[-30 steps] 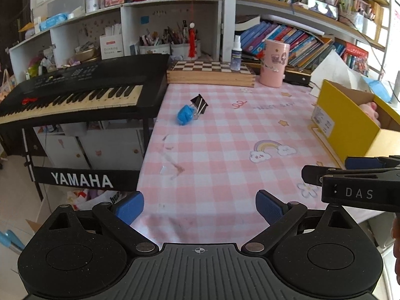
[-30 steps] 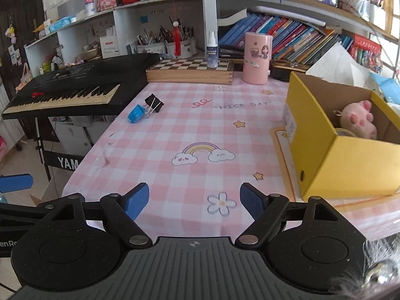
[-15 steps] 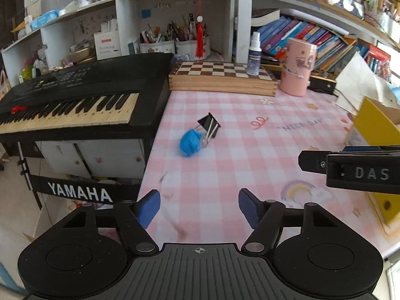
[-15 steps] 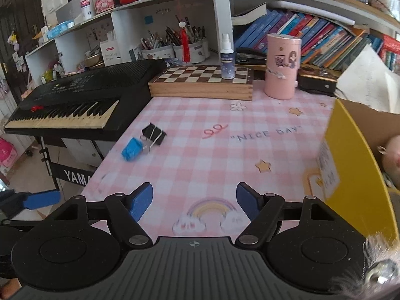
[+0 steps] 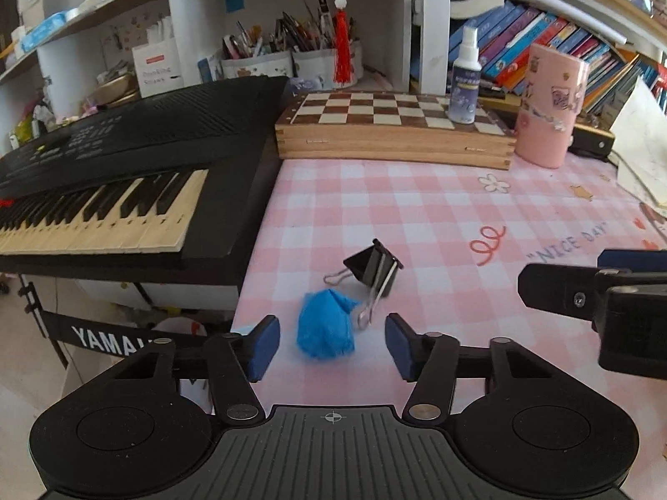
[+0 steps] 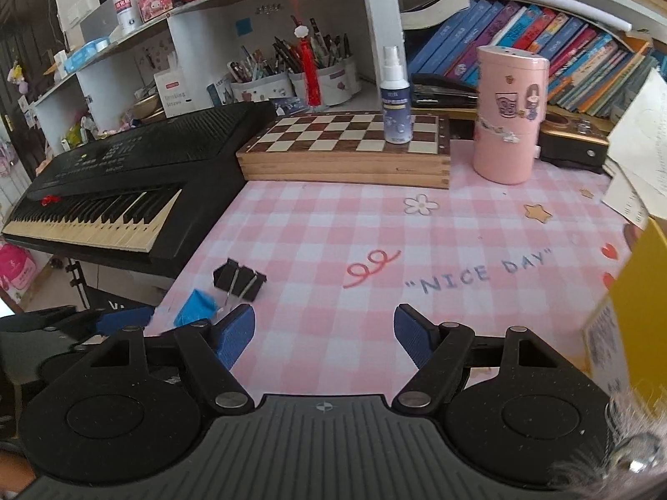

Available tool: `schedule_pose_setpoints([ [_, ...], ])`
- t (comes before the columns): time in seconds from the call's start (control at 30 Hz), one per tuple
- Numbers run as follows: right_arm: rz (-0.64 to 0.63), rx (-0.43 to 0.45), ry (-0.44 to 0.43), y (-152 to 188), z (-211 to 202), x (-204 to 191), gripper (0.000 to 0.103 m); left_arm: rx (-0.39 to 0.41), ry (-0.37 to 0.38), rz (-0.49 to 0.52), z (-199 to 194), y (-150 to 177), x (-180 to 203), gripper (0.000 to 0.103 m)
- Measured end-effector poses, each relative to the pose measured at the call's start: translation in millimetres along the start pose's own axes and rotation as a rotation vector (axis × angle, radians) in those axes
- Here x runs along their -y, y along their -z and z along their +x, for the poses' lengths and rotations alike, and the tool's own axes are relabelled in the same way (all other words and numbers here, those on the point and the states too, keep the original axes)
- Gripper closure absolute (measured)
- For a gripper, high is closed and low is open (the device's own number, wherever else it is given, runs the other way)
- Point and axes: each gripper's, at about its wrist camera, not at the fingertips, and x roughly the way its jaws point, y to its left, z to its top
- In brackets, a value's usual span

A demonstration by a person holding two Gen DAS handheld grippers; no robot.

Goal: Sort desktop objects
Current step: 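Move the left tool to the blue cloth while the right tool approaches the black binder clip, then close the left tool on the blue cloth while the right tool grasps the black binder clip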

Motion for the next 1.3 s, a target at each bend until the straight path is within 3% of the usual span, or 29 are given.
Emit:
schedule_pose_setpoints([
  [0.1,-0.01,0.004,-0.024,-7.3,10.9,-2.6,0.03,-0.019,-0.009,0.003,12.9,-3.6,-0.6,0.056],
  [0.23,-0.022,-0.005,-0.052,-15.1,28.1,-6.8,0.03,-0.039,0.007,0.02,20.3,-1.0,-2.3,0.074],
  [0.73,0.021,-0.085,-0.174,-17.4,103.4,-39.1,0.032,-0.074,-0.007,-0.078,-40.3,28.5,-32.8,0.074],
  [0.87,0.003,-0.089,-0.155,-13.8,112.6,-43.2,0.046,-0.068,-0.023,-0.086,-46.4,29.4,-37.0,0.074],
  [0.9,-0.019,-0.08,-0.146,-12.9,113.1,-44.7,0.056,-0.064,-0.024,-0.09,-47.6,28.7,-37.7,0.074],
  [0.93,-0.047,-0.078,-0.141,-12.6,113.2,-46.3,0.06,-0.058,-0.024,-0.096,-49.1,28.0,-38.5,0.074],
  [1.17,-0.172,0.003,-0.114,-13.9,76.2,-45.8,0.06,0.003,0.024,-0.11,-60.9,24.0,-32.9,0.074],
  [1.3,-0.172,0.03,-0.096,-12.0,42.1,-36.5,0.06,0.054,0.056,-0.105,-75.5,22.9,-27.5,0.074],
])
